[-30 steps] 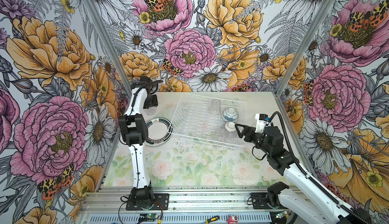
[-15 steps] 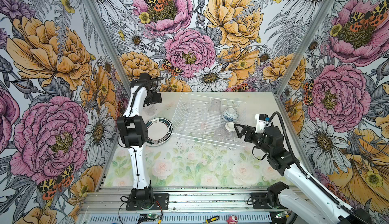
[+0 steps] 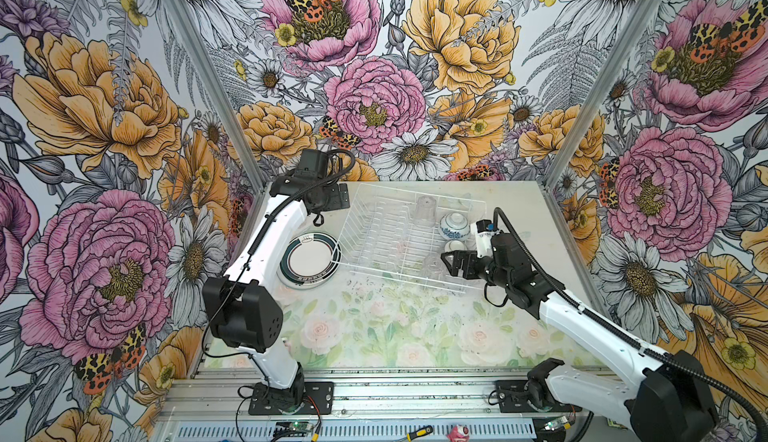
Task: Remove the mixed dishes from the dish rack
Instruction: 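Reach the right gripper into the rack onto an octagonal clear glass while left returns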
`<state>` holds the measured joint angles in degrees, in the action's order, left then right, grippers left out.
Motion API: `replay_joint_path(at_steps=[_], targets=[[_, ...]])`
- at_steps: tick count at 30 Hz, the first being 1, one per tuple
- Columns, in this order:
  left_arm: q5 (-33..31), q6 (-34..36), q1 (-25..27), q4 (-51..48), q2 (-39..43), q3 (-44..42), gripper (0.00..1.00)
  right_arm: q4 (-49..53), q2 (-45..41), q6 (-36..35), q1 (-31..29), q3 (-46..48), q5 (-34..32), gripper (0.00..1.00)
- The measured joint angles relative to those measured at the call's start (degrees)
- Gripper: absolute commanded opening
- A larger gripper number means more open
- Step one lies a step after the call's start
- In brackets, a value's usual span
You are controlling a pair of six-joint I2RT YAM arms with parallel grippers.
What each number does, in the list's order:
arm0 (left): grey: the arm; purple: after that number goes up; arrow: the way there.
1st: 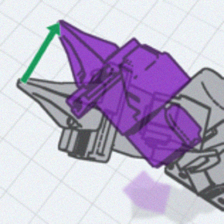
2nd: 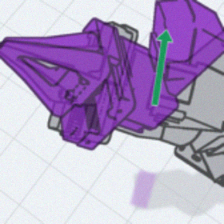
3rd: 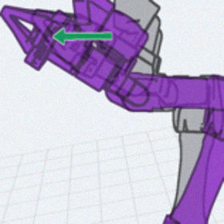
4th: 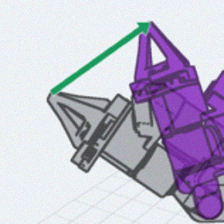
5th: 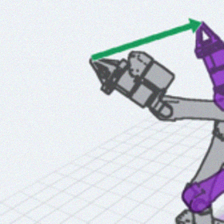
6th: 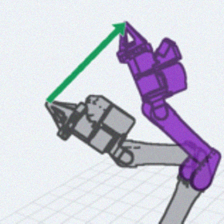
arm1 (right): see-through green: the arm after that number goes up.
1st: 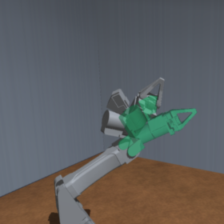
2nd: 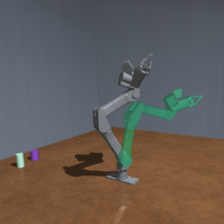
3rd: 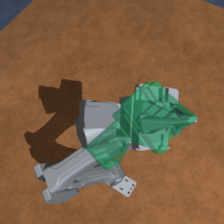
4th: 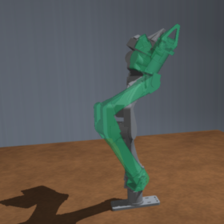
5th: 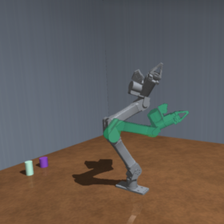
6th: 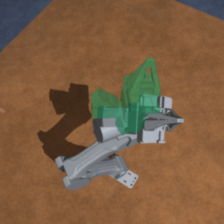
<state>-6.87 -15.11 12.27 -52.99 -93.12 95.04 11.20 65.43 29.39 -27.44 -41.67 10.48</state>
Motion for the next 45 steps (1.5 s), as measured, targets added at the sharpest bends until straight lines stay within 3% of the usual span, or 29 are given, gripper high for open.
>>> replay_joint_path(at_steps=[13,37,45], targets=[[5.5,-8.2,6.7,21.3,21.6,-29.4,0.99,5.6,11.0,-2.6,-4.1,-7.4,-3.9,0.95],[12.2,-13.6,7.9,34.8,26.6,-42.9,0.99,13.4,23.9,-3.7,-6.9,-16.7,-7.5,0.91],[14.4,-15.0,8.1,36.9,26.5,-43.5,0.99,12.8,25.4,-3.0,-7.1,-18.0,-8.6,0.66]])
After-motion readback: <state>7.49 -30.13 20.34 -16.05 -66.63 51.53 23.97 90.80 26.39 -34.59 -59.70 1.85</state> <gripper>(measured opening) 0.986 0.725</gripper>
